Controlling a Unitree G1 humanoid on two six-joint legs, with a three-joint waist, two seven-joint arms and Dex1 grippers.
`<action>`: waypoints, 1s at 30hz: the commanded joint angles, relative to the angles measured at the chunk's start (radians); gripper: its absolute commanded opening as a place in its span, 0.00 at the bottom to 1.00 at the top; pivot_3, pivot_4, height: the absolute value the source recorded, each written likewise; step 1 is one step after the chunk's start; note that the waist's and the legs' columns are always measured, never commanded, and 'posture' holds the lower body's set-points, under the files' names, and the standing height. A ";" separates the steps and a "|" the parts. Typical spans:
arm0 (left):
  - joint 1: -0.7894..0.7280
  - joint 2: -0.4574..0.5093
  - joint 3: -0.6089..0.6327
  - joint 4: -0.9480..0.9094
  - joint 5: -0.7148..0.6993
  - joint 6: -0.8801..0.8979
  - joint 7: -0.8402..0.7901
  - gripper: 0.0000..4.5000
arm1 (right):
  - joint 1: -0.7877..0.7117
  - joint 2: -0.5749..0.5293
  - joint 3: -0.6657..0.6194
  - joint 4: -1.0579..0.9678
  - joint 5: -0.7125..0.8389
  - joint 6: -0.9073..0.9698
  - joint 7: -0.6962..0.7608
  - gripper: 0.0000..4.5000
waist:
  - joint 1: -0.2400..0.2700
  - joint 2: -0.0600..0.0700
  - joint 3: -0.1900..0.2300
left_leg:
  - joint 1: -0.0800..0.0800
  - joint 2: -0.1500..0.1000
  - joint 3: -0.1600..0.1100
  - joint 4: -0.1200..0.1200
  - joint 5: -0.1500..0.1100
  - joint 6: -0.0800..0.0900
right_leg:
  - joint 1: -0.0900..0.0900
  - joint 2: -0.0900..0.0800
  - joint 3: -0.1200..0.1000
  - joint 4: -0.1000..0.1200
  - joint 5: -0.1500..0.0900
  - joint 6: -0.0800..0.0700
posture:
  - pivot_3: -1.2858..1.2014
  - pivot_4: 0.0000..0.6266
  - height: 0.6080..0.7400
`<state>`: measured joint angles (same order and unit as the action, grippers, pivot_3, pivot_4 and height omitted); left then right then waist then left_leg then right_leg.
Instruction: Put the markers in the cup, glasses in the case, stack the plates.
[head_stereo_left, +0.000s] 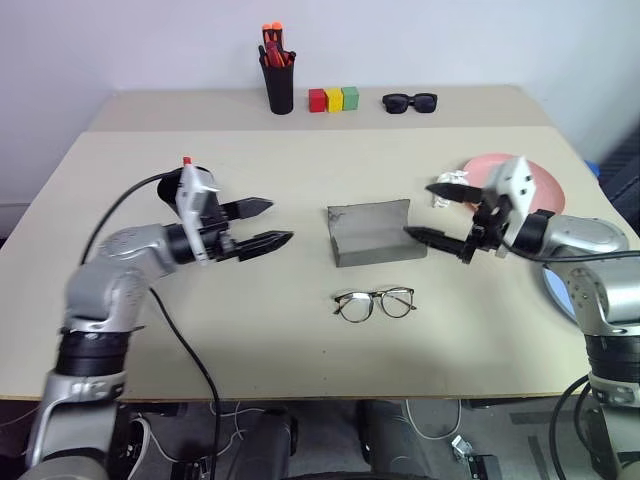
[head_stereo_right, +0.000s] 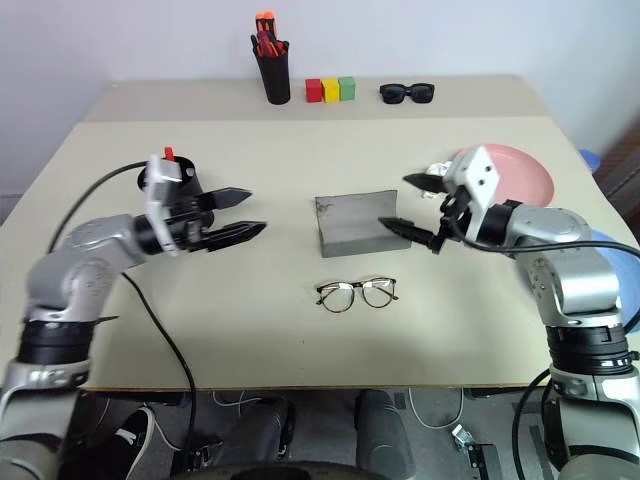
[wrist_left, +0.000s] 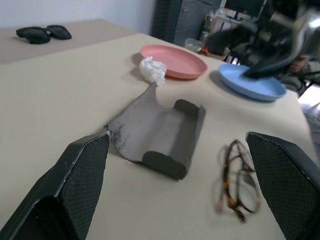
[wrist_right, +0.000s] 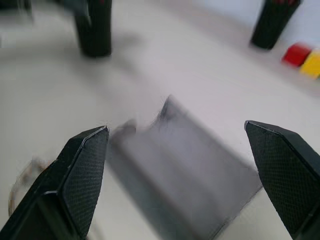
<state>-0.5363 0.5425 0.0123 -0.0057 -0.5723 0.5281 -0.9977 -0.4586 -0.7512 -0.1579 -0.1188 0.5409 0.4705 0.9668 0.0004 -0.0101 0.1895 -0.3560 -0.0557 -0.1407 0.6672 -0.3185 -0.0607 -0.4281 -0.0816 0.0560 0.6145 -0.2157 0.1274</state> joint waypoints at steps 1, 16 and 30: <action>-0.083 -0.077 -0.142 0.051 0.101 -0.029 0.002 0.99 | 0.014 -0.005 -0.091 -0.107 0.112 0.041 0.001 0.99 | 0.003 0.000 0.000 | 0.000 0.000 0.000 0.000 0.000 0.000 | 0.000 0.000 0.000 0.000 0.000 0.000 | 0.52 0.24 1.00; -0.329 -0.226 -0.365 0.415 0.393 -0.220 -0.086 0.99 | 0.376 -0.092 -0.283 -0.306 0.172 0.059 0.023 0.99 | -0.013 0.000 0.000 | 0.001 0.000 0.001 0.000 0.000 0.001 | 0.001 0.000 0.000 0.000 0.000 0.001 | 0.52 0.24 1.00; -0.365 -0.284 -0.419 0.532 0.523 -0.241 -0.125 0.37 | 0.435 -0.116 -0.305 -0.325 0.163 0.045 0.004 0.99 | -0.012 0.000 0.000 | 0.001 0.000 0.001 0.000 0.000 0.001 | 0.001 0.000 0.000 0.000 0.000 0.001 | 0.52 0.24 1.00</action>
<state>-0.8835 0.2584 -0.4091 0.5293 -0.0626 0.2959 -1.1201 -0.0118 -0.8538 -0.4365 -0.4142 0.6914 0.5261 0.9769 -0.0112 -0.0102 0.1894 -0.3554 -0.0556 -0.1399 0.6672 -0.3190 -0.0599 -0.4274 -0.0814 0.0562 0.6149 -0.2156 0.1283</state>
